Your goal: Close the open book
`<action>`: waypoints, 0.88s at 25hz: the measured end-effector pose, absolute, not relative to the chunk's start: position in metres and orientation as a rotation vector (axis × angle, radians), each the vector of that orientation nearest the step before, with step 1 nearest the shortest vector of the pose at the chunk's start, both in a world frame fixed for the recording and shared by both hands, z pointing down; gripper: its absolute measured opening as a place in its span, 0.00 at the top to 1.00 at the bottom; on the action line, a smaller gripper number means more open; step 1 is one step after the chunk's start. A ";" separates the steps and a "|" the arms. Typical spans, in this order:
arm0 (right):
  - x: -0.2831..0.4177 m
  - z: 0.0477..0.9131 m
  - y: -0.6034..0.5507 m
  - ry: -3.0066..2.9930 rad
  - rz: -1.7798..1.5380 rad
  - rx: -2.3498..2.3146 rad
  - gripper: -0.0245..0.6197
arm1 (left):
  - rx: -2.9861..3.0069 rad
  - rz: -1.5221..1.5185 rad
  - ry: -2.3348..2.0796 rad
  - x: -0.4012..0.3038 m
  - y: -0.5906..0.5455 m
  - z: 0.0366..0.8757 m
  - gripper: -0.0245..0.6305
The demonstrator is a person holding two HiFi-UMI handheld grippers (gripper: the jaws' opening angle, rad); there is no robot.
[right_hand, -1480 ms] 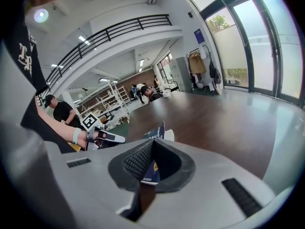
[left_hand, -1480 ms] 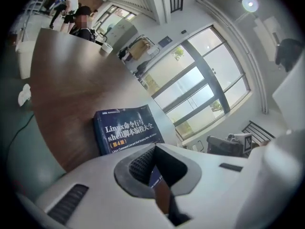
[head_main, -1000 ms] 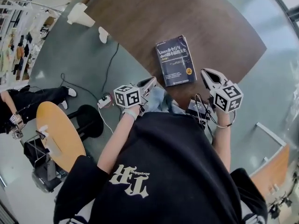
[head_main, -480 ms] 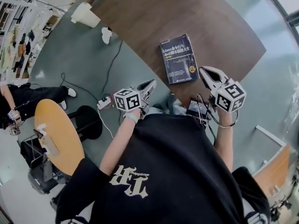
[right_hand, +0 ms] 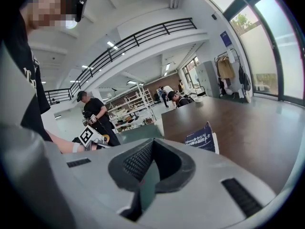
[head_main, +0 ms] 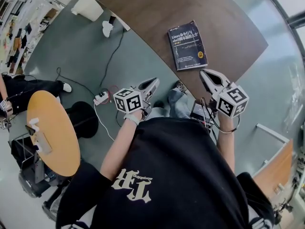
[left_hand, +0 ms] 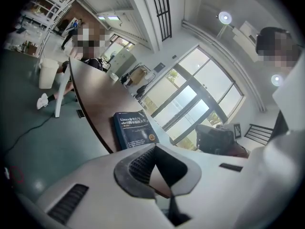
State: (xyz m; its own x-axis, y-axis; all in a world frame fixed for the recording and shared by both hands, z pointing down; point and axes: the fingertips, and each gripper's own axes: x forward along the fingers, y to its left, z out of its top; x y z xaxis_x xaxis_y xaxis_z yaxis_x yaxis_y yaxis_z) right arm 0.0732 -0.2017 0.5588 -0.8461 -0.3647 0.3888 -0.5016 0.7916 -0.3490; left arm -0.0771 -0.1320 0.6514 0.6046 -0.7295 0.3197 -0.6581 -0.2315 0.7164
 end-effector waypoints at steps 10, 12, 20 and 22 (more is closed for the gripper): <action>0.085 0.537 -0.126 -2.677 0.580 0.701 0.98 | 1.955 -0.150 -1.155 -0.093 -0.052 0.648 0.96; 0.090 0.523 -0.117 -2.685 0.538 0.717 0.98 | 1.984 -0.151 -1.159 -0.092 -0.044 0.640 0.96; 0.120 0.480 -0.087 -2.717 0.455 0.821 0.98 | 2.088 -0.133 -1.151 -0.073 -0.023 0.612 0.96; 0.129 0.483 -0.085 -2.711 0.450 0.819 0.98 | 2.103 -0.123 -1.157 -0.064 -0.021 0.608 0.96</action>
State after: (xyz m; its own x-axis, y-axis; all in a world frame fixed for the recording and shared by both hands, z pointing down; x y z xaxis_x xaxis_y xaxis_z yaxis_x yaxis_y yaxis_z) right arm 0.1286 -0.0853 0.4829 -0.8026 -0.4875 0.3438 -0.5724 0.7916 -0.2138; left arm -0.0642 -0.0212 0.6083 0.5926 -0.7671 0.2457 -0.6981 -0.3370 0.6318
